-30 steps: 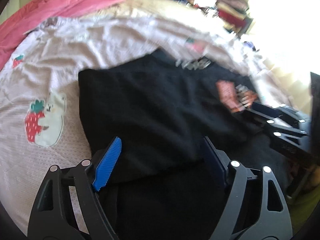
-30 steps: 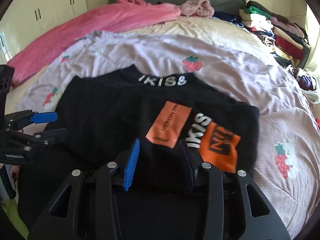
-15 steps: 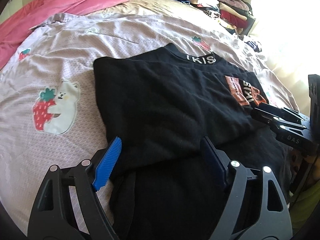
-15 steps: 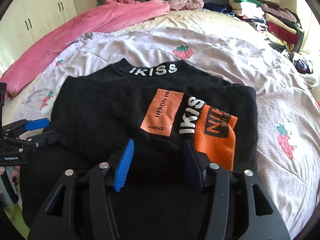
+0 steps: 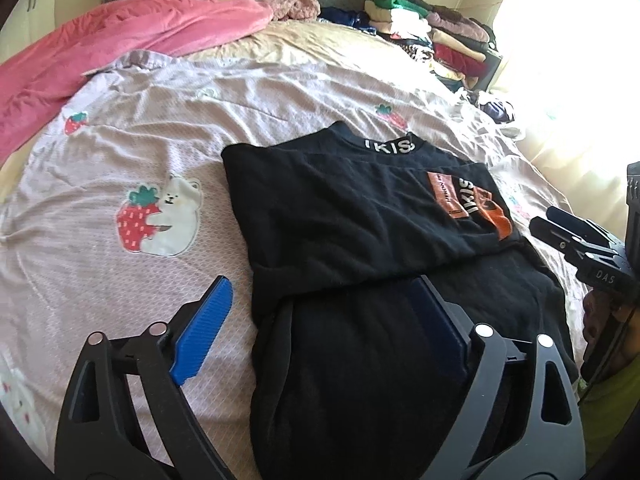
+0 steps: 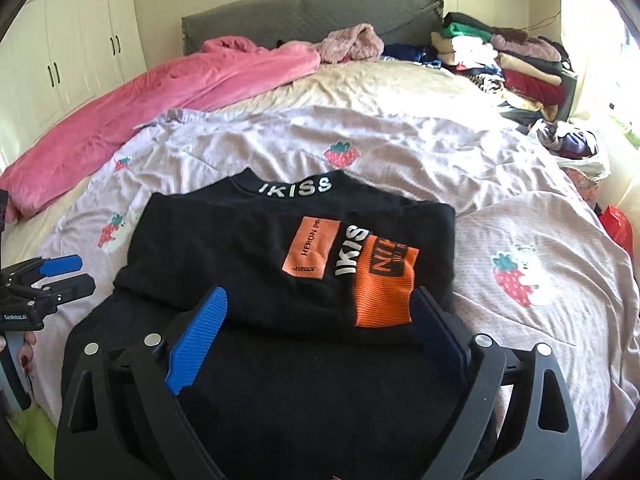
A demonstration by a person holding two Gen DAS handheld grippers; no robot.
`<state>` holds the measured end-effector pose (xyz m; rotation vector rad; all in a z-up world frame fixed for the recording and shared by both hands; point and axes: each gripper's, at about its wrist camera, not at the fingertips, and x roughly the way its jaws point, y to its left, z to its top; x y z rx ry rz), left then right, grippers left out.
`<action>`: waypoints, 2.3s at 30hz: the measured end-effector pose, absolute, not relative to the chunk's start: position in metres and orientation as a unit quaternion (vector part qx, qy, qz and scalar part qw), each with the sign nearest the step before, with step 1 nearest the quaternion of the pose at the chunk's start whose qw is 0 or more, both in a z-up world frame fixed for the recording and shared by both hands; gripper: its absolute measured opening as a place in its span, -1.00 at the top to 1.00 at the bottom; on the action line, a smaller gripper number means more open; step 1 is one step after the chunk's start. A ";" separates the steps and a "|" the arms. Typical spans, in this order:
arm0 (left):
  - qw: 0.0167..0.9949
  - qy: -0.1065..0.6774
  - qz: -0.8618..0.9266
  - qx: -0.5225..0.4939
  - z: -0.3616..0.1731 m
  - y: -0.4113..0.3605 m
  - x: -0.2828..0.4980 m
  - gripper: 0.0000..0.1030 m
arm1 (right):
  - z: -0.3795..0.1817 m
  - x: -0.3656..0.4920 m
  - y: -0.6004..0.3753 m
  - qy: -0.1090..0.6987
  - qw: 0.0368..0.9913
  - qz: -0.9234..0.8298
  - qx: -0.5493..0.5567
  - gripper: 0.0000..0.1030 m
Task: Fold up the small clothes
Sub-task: 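Move both grippers back toward the sweatshirt hem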
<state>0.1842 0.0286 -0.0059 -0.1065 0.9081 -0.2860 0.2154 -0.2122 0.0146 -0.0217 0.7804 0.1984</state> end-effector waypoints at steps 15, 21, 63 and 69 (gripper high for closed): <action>0.908 0.400 -0.114 -0.045 0.017 0.050 0.133 -0.81 | 0.035 0.168 -0.214 0.357 0.930 0.079 -0.027 -0.87; 0.912 0.393 -0.106 -0.044 0.020 0.060 0.116 -0.81 | 0.038 0.155 -0.211 0.354 0.931 0.080 -0.029 -0.87; 0.898 0.422 -0.114 -0.040 -0.013 0.052 0.058 -0.81 | 0.015 0.080 -0.245 0.373 0.926 0.053 -0.024 -0.88; 0.896 0.429 -0.113 -0.036 -0.018 0.050 0.053 -0.81 | 0.008 0.076 -0.256 0.380 0.924 0.045 -0.021 -0.88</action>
